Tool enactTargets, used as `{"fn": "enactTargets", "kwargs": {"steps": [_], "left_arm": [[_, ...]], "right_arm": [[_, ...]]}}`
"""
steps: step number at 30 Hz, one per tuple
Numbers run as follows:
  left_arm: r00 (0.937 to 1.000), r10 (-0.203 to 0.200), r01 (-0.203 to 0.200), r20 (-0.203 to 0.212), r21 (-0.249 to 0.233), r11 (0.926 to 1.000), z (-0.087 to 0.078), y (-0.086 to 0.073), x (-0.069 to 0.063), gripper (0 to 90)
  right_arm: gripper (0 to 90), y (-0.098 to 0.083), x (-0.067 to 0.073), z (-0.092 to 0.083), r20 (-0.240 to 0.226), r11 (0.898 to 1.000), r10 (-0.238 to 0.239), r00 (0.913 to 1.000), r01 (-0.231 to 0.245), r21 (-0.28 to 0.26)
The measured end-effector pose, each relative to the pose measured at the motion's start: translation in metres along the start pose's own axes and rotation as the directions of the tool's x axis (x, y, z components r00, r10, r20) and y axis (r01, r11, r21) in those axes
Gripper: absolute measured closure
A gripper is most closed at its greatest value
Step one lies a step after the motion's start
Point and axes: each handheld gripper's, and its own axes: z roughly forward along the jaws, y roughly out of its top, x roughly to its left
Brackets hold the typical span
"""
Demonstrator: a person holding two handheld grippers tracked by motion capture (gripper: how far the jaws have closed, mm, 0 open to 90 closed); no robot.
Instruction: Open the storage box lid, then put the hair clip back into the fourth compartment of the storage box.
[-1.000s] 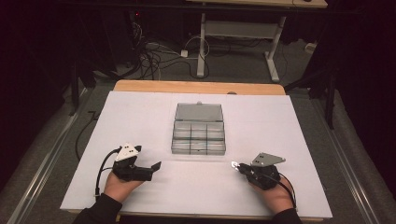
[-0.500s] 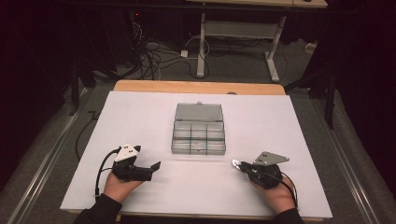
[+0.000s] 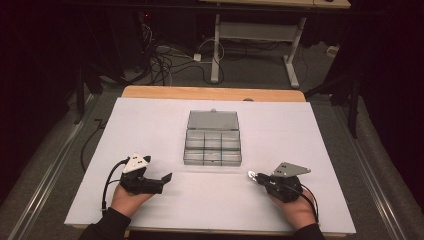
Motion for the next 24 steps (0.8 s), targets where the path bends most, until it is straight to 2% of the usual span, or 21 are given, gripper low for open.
{"fn": "enactTargets", "kwargs": {"steps": [24], "left_arm": [[1.0, 0.008, -0.008, -0.001, -0.001, 1.0, 0.0, 0.0, -0.001, 0.0]], "right_arm": [[84.0, 0.01, 0.016, 0.013, -0.048, 0.999, -0.039, 0.9981, 0.04, 0.004]]}}
